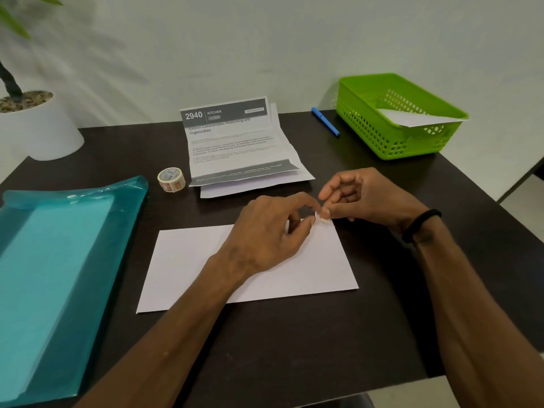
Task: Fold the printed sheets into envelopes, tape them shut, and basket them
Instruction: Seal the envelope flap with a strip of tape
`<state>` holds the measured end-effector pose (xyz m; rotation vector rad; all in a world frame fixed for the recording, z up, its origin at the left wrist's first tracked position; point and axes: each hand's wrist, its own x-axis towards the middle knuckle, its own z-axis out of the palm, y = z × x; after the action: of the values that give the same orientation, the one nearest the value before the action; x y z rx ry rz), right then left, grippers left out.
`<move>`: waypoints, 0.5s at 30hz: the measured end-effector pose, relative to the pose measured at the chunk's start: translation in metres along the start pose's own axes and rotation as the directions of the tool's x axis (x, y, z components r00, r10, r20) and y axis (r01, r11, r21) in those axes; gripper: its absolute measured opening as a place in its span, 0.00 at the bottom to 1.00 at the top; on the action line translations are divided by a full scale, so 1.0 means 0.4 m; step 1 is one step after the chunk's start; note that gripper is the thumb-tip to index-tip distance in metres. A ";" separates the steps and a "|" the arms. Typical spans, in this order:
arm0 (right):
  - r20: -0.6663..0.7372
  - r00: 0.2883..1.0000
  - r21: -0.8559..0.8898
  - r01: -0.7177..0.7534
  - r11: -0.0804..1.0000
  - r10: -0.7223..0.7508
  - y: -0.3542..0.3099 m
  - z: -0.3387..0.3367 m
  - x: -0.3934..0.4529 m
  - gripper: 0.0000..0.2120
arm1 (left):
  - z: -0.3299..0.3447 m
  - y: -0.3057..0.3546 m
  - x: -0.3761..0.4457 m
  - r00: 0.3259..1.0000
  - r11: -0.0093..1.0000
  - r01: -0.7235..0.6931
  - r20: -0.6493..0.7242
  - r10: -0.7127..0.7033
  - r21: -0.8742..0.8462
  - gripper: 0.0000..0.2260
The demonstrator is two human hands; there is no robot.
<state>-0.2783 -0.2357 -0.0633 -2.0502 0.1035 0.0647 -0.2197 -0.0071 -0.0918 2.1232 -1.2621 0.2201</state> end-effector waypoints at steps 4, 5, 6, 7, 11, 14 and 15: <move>0.005 1.000 -0.001 0.001 1.000 -0.001 0.002 -0.005 -0.001 0.16 | -0.002 0.000 -0.003 0.999 0.999 -0.025 0.025 0.024 0.041 0.11; 0.013 1.000 0.000 0.001 1.000 -0.001 0.003 -0.006 -0.001 0.16 | -0.002 0.001 -0.004 0.999 0.998 -0.027 0.030 0.025 0.050 0.11; 0.022 1.000 0.004 0.002 1.000 -0.002 0.003 -0.006 -0.001 0.16 | -0.003 0.002 -0.005 0.999 0.998 -0.028 0.035 0.026 0.057 0.11; 0.028 1.000 0.006 0.003 1.000 -0.003 0.003 -0.006 -0.001 0.16 | -0.003 0.002 -0.005 0.999 0.998 -0.028 0.040 0.025 0.062 0.12; 0.036 0.999 -0.001 0.009 1.000 -0.009 0.005 -0.004 0.001 0.15 | -0.001 0.003 -0.005 0.999 0.998 -0.027 0.047 0.025 0.055 0.13; 0.040 0.999 -0.016 0.017 1.000 -0.017 0.006 -0.004 0.003 0.15 | -0.002 0.006 -0.005 0.999 0.998 -0.024 0.041 0.022 0.063 0.13; 0.043 0.999 -0.019 0.018 1.000 -0.017 0.005 -0.004 0.003 0.15 | -0.003 0.007 -0.005 0.999 0.998 -0.023 0.043 0.021 0.062 0.13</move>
<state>-0.2773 -0.2381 -0.0646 -2.0675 0.0586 0.0987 -0.2227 -0.0060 -0.0907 2.1784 -1.3191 0.2285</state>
